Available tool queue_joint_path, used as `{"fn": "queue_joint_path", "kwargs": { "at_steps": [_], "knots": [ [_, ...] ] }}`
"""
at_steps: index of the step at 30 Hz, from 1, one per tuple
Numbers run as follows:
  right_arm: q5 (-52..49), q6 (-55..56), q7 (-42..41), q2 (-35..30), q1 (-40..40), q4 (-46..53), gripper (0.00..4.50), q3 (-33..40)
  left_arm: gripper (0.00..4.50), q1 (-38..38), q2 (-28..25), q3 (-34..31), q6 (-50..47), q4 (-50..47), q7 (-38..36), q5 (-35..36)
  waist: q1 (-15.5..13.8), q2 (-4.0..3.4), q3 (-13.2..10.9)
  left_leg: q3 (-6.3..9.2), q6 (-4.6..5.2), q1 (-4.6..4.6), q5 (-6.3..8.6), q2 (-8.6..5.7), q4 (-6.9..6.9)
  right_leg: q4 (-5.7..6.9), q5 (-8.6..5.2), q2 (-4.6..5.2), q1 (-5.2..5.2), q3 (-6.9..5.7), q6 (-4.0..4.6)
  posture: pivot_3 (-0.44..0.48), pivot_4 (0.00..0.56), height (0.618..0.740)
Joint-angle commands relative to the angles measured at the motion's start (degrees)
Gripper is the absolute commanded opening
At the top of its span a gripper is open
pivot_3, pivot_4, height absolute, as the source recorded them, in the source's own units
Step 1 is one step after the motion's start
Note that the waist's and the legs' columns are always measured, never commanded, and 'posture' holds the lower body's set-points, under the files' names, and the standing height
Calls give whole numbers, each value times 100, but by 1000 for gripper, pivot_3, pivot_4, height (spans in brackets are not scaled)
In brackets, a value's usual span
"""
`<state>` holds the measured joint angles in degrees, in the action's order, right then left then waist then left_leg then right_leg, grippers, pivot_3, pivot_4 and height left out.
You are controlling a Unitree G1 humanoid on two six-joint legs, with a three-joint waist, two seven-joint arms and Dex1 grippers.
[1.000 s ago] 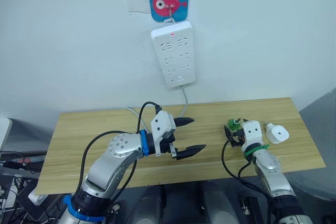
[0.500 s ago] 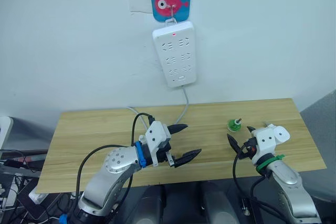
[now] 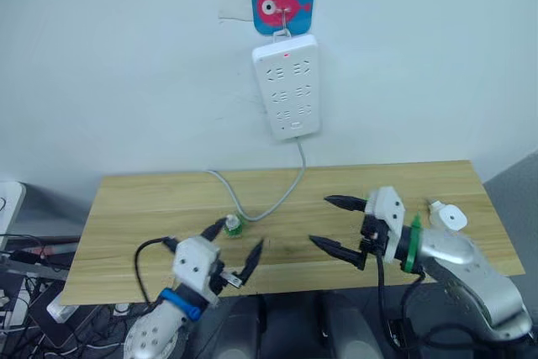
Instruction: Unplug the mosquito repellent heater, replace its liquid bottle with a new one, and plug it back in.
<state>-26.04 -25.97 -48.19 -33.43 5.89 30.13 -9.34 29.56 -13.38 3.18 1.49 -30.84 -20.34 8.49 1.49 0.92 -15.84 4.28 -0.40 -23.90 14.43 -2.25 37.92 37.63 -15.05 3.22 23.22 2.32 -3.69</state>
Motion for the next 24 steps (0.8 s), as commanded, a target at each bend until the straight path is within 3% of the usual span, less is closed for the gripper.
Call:
{"fn": "queue_joint_path", "kwargs": {
  "at_steps": [1, 7, 24],
  "knots": [
    [-80, 153, -810, -82, 406, -478, 4466, -378, 4500, 88, 233, 6, 751, 693, 313, -368, -63, 6, 3, 6, 0, -2, 0, -1, 0, -3, 2, -1, -1, -9, 3, 37, 250, 740],
    [201, 529, -1315, 97, 1175, -1391, 4466, -655, 4500, -491, 513, -166, 1405, 2255, 676, -584, -155, 8, 2, 0, 2, -9, 1, -7, -3, -10, 9, -1, 5, -23, 5, 54, 261, 740],
    [134, 47, -1085, 54, 1102, -898, 4466, -536, 4500, -2715, 938, -162, 3033, 5971, 979, -831, -138, 12, 6, 6, -1, -4, 0, -8, 4, 16, 15, -1, 6, -27, 8, -15, 260, 740]
  ]
}}
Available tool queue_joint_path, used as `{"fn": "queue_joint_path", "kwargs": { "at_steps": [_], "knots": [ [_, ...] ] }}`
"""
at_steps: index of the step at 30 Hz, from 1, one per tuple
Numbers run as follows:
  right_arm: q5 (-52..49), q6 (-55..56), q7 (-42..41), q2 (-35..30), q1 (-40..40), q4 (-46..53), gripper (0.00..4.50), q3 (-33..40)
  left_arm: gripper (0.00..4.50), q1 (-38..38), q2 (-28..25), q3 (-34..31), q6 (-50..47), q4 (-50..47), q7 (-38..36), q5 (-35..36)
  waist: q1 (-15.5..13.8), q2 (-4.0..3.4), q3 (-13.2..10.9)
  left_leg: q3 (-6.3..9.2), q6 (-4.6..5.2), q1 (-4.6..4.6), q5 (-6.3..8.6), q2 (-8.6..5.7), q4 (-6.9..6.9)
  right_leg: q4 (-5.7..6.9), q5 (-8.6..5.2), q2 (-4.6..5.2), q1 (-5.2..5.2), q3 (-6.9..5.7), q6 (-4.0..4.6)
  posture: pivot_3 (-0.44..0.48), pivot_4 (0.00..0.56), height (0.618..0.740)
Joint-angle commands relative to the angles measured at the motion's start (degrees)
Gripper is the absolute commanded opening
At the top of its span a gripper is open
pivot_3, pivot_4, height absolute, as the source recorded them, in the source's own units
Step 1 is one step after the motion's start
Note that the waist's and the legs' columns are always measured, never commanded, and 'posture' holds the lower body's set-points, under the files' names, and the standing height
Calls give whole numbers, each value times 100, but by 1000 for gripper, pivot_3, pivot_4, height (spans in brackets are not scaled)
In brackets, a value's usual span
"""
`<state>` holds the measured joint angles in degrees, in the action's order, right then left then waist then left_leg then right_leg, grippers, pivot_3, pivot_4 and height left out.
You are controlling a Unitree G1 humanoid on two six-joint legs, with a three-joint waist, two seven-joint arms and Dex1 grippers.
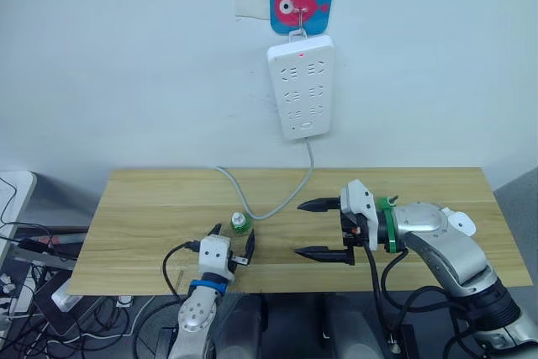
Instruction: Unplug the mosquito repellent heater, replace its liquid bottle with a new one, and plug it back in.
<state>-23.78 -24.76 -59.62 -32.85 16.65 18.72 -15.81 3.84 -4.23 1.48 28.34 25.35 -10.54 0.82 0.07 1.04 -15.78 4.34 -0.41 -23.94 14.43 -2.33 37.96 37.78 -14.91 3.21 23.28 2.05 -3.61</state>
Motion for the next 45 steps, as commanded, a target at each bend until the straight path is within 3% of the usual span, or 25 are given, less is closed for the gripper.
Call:
{"fn": "queue_joint_path", "kwargs": {
  "at_steps": [1, 15, 18, 23, 29, 35, 39, 45],
  "knots": [
    [-77, -88, 78, -10, 40, 241, 4466, 129, 4500, -285, 52, -24, 410, 549, 18, -35, 6, 0, 0, -1, 0, 1, 0, 0, 0, 1, 0, 0, 0, 0, 0, -15, 260, 740],
    [-104, -233, 189, 27, 57, 300, 4466, 182, 4500, -1069, 49, -115, 1072, 1732, 170, -156, 74, 1, 0, -1, 0, 3, 0, -2, 2, 16, 2, -1, 2, -3, 0, -30, 282, 740],
    [-129, -210, 149, 24, 27, 349, 4500, 171, 3919, -1156, 44, -105, 1157, 1835, 186, -175, 99, 1, 0, 0, 0, 3, 0, -2, 2, 16, 2, -1, 2, -3, 0, -30, 282, 740],
    [-183, -263, 236, 108, 53, 369, 4500, 206, 2353, -1224, 43, -92, 1135, 2030, 301, -261, 162, 1, 0, 0, 0, 4, 0, -2, 1, 18, 2, -1, 2, -3, 0, -30, 277, 740],
    [-154, -226, 254, 130, 65, 328, 4500, 229, 2276, -1182, 72, -113, 1116, 1824, 271, -187, 163, 1, 0, -1, 0, 6, 0, -2, 2, 20, 2, -1, 2, -2, 0, -15, 270, 740],
    [-151, -386, 789, 478, 48, 399, 4500, 341, 2276, -762, -220, 324, 4, -303, -646, 53, 158, 1, 0, 1, -2, 5, -1, -1, 0, 22, 2, -1, 4, 0, 0, 20, 257, 740],
    [157, -231, 1369, 934, -49, 388, 4500, 169, 2276, -567, -1116, 803, -2101, -2603, -2030, 874, 159, 2, 4, 5, -4, 5, -2, 2, -4, 25, 1, -4, 4, 8, 2, 35, 244, 740],
    [428, -216, 1815, 1368, 32, 395, 4500, -55, 2276, -954, -2000, 906, -3848, -3860, -3193, 1873, 158, -1, 10, 5, -20, 7, -12, -1, -4, 29, 6, -5, 9, 4, 9, 21, 224, 740]
  ]
}}
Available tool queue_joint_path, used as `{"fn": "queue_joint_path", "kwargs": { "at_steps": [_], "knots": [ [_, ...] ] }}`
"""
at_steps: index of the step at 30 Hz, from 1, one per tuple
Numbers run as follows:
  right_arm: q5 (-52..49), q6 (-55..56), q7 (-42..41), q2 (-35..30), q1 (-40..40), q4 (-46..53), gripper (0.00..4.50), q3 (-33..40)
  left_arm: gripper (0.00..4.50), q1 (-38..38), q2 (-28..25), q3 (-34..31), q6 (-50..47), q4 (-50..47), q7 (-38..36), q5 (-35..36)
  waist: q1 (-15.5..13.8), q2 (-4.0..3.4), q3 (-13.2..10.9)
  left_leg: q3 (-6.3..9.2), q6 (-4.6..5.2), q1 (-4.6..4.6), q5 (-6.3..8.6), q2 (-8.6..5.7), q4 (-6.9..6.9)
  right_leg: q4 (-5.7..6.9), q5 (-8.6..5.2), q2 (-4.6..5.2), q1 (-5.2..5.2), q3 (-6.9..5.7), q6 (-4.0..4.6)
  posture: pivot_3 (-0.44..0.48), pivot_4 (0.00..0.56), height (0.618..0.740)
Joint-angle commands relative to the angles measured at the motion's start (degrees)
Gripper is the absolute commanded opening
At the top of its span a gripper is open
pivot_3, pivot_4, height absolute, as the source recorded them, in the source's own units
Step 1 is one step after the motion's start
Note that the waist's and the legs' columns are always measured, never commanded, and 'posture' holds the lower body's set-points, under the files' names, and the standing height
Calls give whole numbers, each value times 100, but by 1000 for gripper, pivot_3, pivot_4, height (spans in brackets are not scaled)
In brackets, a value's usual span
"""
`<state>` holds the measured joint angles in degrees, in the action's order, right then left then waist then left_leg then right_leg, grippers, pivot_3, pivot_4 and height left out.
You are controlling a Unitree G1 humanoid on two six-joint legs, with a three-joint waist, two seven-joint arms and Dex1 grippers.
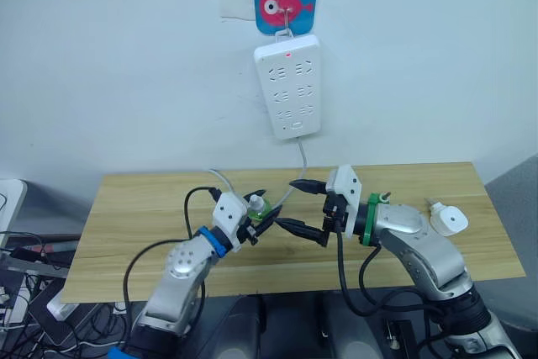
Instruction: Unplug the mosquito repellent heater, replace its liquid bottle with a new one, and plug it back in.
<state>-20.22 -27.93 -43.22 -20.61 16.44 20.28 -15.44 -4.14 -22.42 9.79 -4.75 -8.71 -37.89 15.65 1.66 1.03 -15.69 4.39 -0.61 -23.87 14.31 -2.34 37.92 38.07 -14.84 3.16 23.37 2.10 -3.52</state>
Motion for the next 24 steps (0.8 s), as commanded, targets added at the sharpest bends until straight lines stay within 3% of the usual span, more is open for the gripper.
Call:
{"fn": "queue_joint_path", "kwargs": {
  "at_steps": [1, 9, 12, 20, 24],
  "knots": [
    [86, 74, 243, 210, 65, 242, 4500, -111, 2276, -244, -256, 77, -689, -512, -613, 496, 0, 1, 2, 1, -4, 0, -3, 0, 0, 0, 0, -2, 0, -3, 0, 18, 223, 740],
    [240, -5, 456, 386, 171, 205, 4500, -247, 2276, -808, -500, 58, -1181, -313, -1247, 634, 16, 2, 8, 3, -10, 0, -7, 1, 0, 3, 2, -6, 3, -7, 2, -24, 223, 740],
    [217, -115, 495, 406, 147, 223, 3877, -267, 2276, -880, -465, 97, -1151, -227, -1367, 601, 21, 2, 8, 2, -10, 0, -7, 1, 0, 3, 2, -5, 3, -6, 2, -35, 226, 740],
    [240, -228, 565, 347, 57, 254, 1019, -235, 2276, -918, -380, 117, -1128, -176, -1447, 571, 26, 2, 8, 2, -10, 0, -7, 2, 1, 6, 2, -5, 5, -5, 4, -47, 228, 740],
    [232, -108, 379, 150, 43, 265, 1017, -180, 2276, -917, -423, 94, -1111, -177, -1591, 624, 28, 2, 8, 1, -10, -1, -7, 2, 2, 6, 3, -5, 5, -5, 4, -44, 233, 740]
  ]
}}
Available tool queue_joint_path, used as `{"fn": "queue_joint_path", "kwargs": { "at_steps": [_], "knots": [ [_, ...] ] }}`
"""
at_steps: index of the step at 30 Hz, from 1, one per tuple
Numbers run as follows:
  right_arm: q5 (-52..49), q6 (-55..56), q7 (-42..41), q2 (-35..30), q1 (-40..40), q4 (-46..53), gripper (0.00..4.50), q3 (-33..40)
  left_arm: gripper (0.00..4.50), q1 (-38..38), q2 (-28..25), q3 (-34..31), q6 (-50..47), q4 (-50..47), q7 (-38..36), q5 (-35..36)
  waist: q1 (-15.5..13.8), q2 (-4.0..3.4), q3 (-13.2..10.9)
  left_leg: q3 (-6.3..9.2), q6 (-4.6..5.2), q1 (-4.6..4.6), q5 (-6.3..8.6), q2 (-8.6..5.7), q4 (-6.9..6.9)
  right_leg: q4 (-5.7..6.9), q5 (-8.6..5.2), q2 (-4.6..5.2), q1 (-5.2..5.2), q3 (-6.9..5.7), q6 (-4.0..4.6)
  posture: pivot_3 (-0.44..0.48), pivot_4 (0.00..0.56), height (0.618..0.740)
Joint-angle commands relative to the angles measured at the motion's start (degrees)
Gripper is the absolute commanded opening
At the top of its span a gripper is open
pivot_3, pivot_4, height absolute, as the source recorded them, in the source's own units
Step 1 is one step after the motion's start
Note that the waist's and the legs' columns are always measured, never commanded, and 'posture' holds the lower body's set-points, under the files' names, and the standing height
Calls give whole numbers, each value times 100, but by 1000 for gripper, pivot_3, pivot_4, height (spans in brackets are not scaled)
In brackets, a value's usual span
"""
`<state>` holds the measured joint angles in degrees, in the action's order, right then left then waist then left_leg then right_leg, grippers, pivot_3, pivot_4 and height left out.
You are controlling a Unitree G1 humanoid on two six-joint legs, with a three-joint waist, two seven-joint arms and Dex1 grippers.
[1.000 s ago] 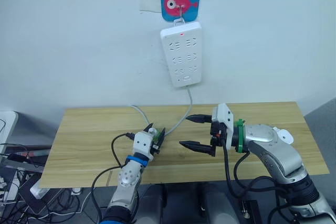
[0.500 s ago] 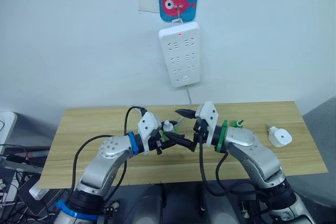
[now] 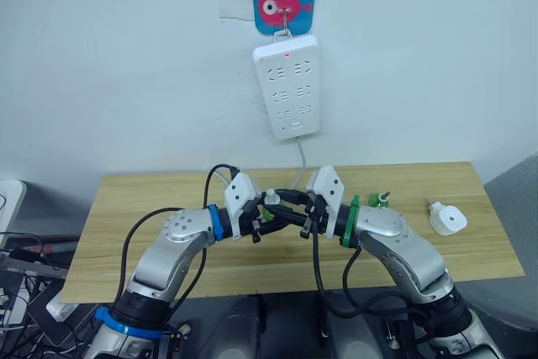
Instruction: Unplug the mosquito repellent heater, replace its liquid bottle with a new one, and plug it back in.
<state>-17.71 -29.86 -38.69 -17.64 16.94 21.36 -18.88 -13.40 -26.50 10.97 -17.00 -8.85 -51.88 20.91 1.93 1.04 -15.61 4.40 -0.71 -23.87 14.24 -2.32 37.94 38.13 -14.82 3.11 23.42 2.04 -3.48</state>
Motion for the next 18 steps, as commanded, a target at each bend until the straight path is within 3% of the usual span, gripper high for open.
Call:
{"fn": "queue_joint_path", "kwargs": {
  "at_steps": [1, 10, 14, 18],
  "knots": [
    [-85, 95, -187, -204, 45, 148, 1017, 203, 2276, -1, -42, -23, 123, -175, -299, 141, 1, 0, 0, 0, 0, 0, 0, 0, 0, 0, 0, 0, 0, 0, 0, -43, 233, 740],
    [-913, 565, -2695, -1087, 1012, -379, 1017, 74, 2276, -266, -630, 540, 1436, 287, -2400, -5, -2, 0, 0, 0, 2, 2, 0, 3, 2, -3, 3, -1, -5, -7, 5, -31, 234, 740],
    [-761, 1313, -3729, -1222, 1288, -1159, 1017, -92, 2276, -674, -601, 476, 1637, 769, -2843, 108, -1, 0, 0, -2, 3, 2, 0, 1, 3, -3, 3, -2, -6, -9, 5, -28, 237, 740],
    [-644, 1843, -4249, -1168, 1657, -1874, 1017, -163, 2276, -960, -548, 498, 1869, 1111, -3101, 84, 6, 1, 0, -1, 3, 2, -1, 2, 8, 1, 3, -4, -7, -11, 5, -28, 239, 740]
  ]
}}
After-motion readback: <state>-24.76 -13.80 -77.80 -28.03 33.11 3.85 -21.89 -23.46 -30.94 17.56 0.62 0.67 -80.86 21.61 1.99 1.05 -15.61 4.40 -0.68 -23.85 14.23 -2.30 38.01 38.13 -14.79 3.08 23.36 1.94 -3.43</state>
